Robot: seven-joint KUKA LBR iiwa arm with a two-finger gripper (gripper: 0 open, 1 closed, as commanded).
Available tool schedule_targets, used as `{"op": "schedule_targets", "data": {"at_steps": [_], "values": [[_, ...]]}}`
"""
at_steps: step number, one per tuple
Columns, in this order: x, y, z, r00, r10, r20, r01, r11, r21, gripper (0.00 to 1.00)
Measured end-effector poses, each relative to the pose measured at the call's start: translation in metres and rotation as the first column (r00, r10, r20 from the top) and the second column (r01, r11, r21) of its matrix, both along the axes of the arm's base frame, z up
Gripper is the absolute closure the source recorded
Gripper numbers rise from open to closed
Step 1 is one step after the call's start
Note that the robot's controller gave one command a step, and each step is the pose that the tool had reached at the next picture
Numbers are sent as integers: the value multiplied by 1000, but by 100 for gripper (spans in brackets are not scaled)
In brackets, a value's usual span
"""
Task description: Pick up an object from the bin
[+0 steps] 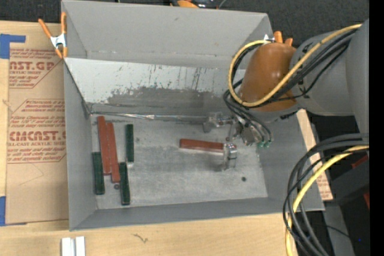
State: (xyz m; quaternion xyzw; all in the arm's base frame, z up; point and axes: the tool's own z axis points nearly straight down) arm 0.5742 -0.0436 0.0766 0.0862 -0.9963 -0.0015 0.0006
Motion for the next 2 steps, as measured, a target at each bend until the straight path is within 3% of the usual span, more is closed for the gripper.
{"op": "schedule_targets", "data": {"at_steps": [1,2], "values": [[1,-1,3,1000,-1,3,1,1000,-2,100],[-12,-6,152,999,-35,12,35,999,-4,100]]}}
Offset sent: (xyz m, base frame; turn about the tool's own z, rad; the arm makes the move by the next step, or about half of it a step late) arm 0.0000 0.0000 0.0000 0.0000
